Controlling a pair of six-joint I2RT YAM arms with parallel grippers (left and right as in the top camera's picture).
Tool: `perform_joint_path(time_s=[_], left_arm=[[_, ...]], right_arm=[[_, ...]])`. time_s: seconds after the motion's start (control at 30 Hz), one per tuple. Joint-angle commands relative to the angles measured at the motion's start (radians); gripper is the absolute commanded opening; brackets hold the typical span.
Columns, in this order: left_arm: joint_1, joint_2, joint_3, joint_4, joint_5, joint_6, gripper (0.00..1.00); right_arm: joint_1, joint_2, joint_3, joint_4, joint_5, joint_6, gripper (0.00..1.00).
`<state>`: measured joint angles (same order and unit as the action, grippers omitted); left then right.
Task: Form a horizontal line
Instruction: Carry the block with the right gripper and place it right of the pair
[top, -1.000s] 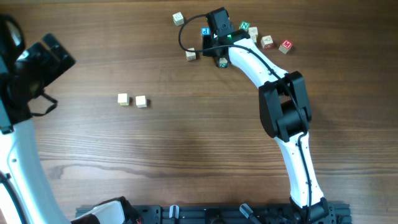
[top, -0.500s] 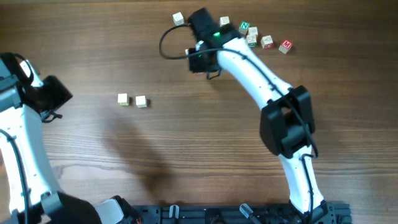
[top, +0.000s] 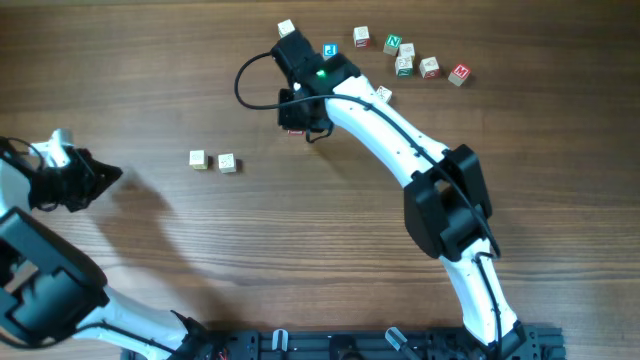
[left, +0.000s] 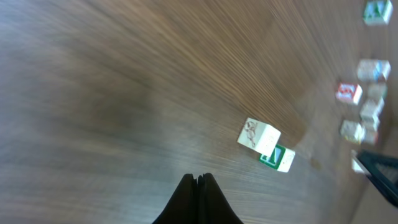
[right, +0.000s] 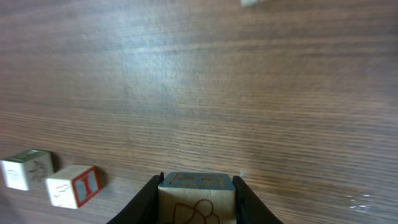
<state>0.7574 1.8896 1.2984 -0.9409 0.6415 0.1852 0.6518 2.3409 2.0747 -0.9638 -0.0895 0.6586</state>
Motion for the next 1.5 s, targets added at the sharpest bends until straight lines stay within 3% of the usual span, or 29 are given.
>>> perform_joint_path(time_s=[0.0, 0.2, 0.4, 0.5, 0.53, 0.73, 1.0, 1.03, 1.07, 1.27, 1.37, 1.47], left_arm=[[-0.059, 0.1, -0.008, 0.052, 0.113, 0.129, 0.04], [-0.148, 0.173, -0.008, 0.205, 0.121, 0.121, 0.04], [-0.154, 0.176, -0.008, 0.27, 0.121, 0.121, 0.04], [-0.154, 0.18, -0.008, 0.28, 0.121, 0.121, 0.04], [-0.154, 0.184, -0.008, 0.28, 0.121, 0.121, 0.04], [-0.161, 0.227, -0.008, 0.28, 0.121, 0.121, 0.04], [-0.206, 0.241, -0.008, 0.284, 0.121, 0.122, 0.04], [-0.222, 0.241, -0.008, 0.296, 0.121, 0.122, 0.04], [-0.229, 0.241, -0.008, 0.303, 0.121, 0.122, 0.04], [-0.238, 0.241, -0.009, 0.311, 0.063, 0.122, 0.04], [-0.238, 0.241, -0.009, 0.297, 0.061, 0.122, 0.04], [-0.238, 0.241, -0.009, 0.29, 0.061, 0.121, 0.04]], right_arm=[[0.013, 0.058, -0.013, 0.006, -0.002, 0.029, 0.1], [0.034, 0.106, -0.02, 0.105, 0.002, 0.049, 0.11], [0.086, 0.136, -0.022, 0.134, 0.045, 0.048, 0.13], [0.108, 0.136, -0.022, 0.136, 0.05, 0.048, 0.24], [0.111, 0.136, -0.022, 0.123, 0.067, 0.049, 0.32], [0.111, 0.136, -0.022, 0.092, 0.04, 0.048, 0.4], [0.1, 0.1, 0.009, 0.084, -0.042, 0.007, 0.76], [0.1, 0.057, 0.009, 0.073, -0.043, 0.003, 0.88], [0.1, 0.041, 0.01, 0.068, -0.043, 0.004, 0.89], [0.055, -0.041, 0.009, -0.012, -0.034, 0.023, 0.89], [0.014, -0.041, -0.005, -0.071, 0.065, 0.074, 0.72], [-0.004, -0.041, -0.026, -0.056, 0.104, 0.021, 0.48]])
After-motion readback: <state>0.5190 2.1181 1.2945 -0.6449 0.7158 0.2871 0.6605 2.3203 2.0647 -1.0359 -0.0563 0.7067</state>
